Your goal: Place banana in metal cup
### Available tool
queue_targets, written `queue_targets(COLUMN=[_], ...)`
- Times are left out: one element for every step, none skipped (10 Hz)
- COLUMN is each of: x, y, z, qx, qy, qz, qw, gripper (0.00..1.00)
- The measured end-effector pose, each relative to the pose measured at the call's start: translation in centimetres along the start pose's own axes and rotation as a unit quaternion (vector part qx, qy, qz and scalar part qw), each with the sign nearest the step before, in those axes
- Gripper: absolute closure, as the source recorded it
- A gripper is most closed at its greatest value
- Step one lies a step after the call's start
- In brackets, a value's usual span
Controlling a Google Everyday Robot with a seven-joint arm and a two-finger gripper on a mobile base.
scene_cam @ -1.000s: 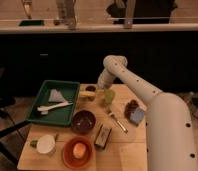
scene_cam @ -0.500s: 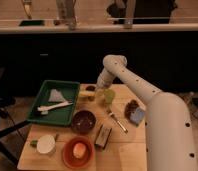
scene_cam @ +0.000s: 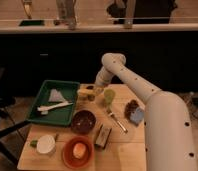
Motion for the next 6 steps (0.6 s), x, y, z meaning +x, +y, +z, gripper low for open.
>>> queue_targets(x=[-0.3,-0.5,-0.9,-1.1,-1.2,-1.1], y=[-0.3,-0.7,-1.1,-1.5,-1.8,-2.2], z=[-0.2,-0.3,-0.5,-0.6,-0.7,-0.7], qx=[0.008,0.014,0.022,0.029,0.036,0.041], qy=[0.0,0.002,0.005,0.013,0.022,0.033], qz=[-0.004,-0.007,-0.012,-0.015,-0.016,-0.016], qw=[1.0,0.9999,0.9997,0.9994,0.999,0.9985], gripper=[1.0,1.0,1.0,1.0,1.0,1.0])
